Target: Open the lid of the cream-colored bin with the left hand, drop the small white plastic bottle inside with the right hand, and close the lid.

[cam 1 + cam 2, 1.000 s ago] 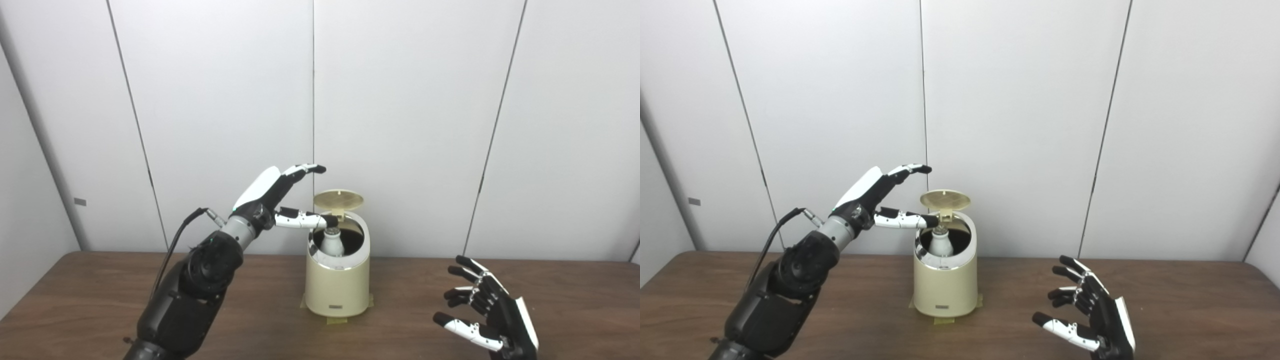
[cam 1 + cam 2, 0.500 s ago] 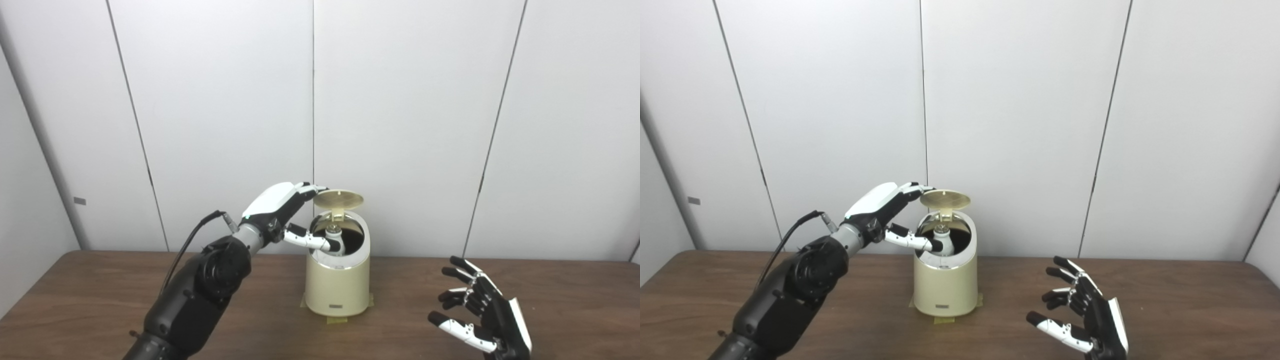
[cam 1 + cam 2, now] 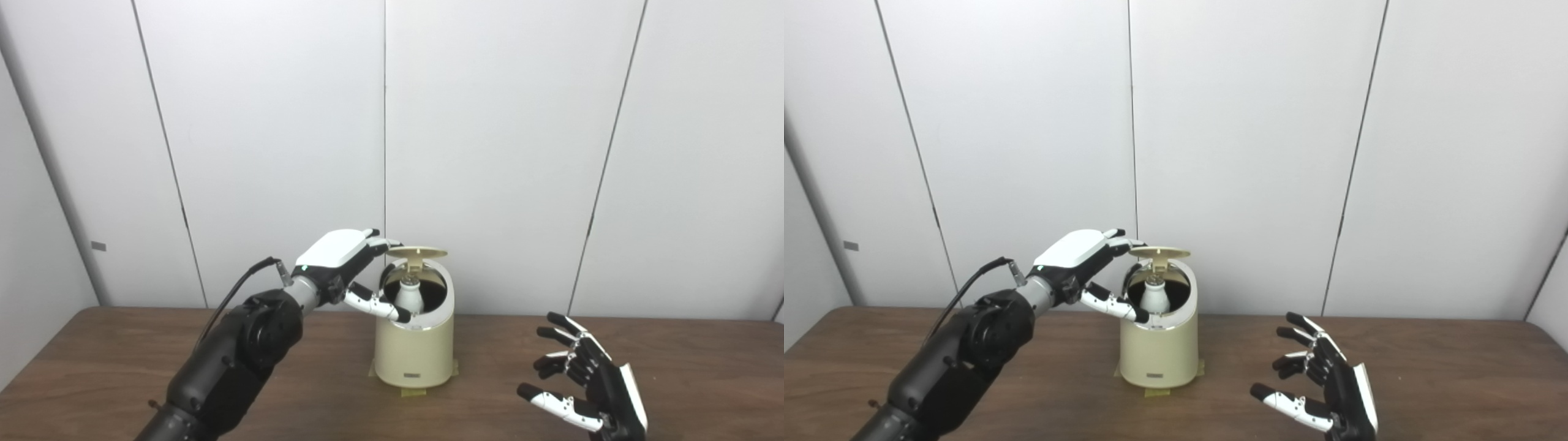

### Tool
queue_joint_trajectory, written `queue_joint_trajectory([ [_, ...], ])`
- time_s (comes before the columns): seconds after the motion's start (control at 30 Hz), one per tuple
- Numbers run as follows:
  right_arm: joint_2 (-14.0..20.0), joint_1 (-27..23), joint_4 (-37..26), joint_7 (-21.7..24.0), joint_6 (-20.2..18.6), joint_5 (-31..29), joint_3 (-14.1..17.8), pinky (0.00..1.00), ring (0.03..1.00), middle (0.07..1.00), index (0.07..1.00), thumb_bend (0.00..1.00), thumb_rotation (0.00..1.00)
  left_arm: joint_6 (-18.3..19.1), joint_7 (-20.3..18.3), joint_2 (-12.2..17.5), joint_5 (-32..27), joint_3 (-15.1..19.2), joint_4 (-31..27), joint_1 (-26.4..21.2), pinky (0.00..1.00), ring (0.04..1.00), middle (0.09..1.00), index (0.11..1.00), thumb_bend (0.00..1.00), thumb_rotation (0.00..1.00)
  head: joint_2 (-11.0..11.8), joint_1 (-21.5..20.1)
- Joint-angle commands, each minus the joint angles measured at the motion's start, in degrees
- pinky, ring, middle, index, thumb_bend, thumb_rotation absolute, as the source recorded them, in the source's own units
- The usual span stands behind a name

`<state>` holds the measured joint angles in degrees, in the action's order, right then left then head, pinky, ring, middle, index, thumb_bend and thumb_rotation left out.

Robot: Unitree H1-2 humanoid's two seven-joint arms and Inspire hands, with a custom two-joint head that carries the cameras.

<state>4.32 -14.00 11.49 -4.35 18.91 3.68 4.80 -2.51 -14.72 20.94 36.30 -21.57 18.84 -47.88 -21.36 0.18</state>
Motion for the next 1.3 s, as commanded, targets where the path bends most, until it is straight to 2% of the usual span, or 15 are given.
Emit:
queue_joint_trajectory([
  [0.0, 0.04, -1.31, -2.18, -0.3, 0.77, -0.05, 0.0, 0.43, 0.512, 0.727, 0.783, 0.72, 0.21, -2.15, 0.76, 1.35, 0.57, 0.47, -2.3, -2.57, 1.0, 1.0, 0.894, 0.89, 0.99, 0.51, 0.03, -0.03],
  [0.4, -0.74, -1.15, -3.56, -0.39, -0.51, -0.23, -0.5, 0.41, 0.5, 0.72, 0.782, 0.73, 0.22, -4.94, -0.97, 2.18, 1.22, 1.01, -6.13, -0.41, 1.0, 1.0, 0.879, 0.867, 0.99, 0.49, -0.25, -1.06],
  [0.6, -1.15, -1.14, -4.32, -0.43, -1.14, -0.58, -0.53, 0.42, 0.5, 0.717, 0.779, 0.74, 0.22, -6.46, -0.9, 2.33, 2.34, 0.84, -6.63, 0.24, 1.0, 1.0, 0.87, 0.861, 0.99, 0.51, -0.45, -1.21],
  [1.07, -1.27, -1.16, -4.97, -0.86, -2.29, 0.64, -0.62, 0.44, 0.517, 0.719, 0.78, 0.75, 0.22, -6.97, -2.7, 2.55, 4.15, 0.5, -7.71, 1.56, 1.0, 1.0, 0.859, 0.858, 0.99, 0.46, -1.08, -1.7],
  [1.17, -1.39, -1.19, -5.47, -0.92, -2.7, 0.9, -0.74, 0.44, 0.519, 0.716, 0.777, 0.74, 0.2, -7.84, -2.53, 3.0, 5.56, -0.07, -7.69, 1.52, 1.0, 1.0, 0.847, 0.852, 0.99, 0.45, -1.34, -1.75],
  [1.27, -1.52, -1.12, -5.73, -0.86, -3.21, 0.71, -0.77, 0.45, 0.52, 0.716, 0.777, 0.74, 0.2, -9.31, -2.22, 3.74, 8.11, -1.13, -7.49, 1.28, 1.0, 1.0, 0.835, 0.849, 0.99, 0.48, -1.47, -1.8],
])
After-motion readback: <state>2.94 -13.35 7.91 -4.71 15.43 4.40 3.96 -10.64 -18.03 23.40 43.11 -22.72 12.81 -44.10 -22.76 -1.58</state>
